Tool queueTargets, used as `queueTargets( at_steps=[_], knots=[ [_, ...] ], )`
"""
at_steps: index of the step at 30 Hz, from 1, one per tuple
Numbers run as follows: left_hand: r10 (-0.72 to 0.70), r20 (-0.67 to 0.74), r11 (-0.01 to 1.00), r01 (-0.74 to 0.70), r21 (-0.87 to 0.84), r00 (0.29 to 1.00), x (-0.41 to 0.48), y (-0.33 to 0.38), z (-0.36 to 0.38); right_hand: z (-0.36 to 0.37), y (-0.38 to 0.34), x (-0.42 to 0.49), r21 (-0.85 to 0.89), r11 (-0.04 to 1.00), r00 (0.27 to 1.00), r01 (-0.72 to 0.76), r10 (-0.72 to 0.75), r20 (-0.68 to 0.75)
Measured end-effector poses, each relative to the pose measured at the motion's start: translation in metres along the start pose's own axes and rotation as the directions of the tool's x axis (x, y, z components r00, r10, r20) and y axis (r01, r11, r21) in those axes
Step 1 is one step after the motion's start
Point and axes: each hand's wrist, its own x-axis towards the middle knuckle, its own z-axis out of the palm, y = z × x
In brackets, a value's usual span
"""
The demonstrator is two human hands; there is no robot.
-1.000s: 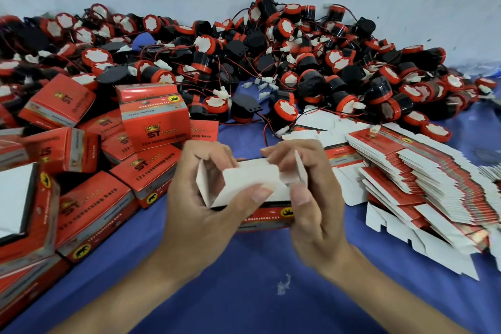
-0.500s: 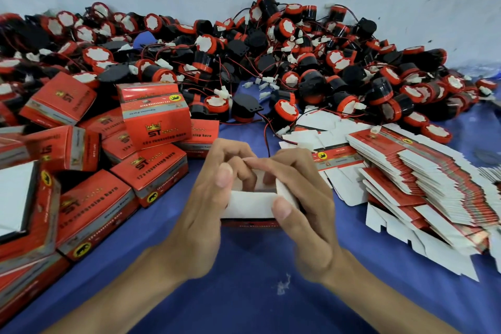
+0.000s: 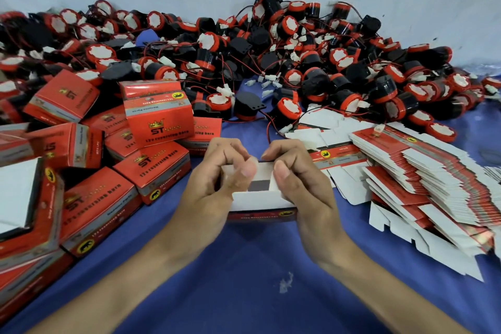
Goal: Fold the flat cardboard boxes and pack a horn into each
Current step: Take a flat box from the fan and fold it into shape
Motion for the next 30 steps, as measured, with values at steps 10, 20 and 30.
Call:
queueTargets(
  at_steps=[10,20,30],
  knots=[
    [-0.171,0.049,0.981,0.174,-0.085,0.984,0.005,-0.012,-0.008,-0.003,0.007,0.003,-0.011,1.000,0.999,0.029,-0.029,-0.023],
    [-0.108,-0.112,0.983,0.090,-0.159,0.988,0.004,-0.011,0.000,0.000,0.015,-0.006,-0.289,0.923,0.965,0.255,-0.225,0.132],
    [-0.122,-0.067,0.977,0.108,-0.184,0.990,-0.004,-0.015,0.007,0.005,0.013,-0.004,0.084,0.996,1.000,0.019,-0.020,0.014]
  ],
)
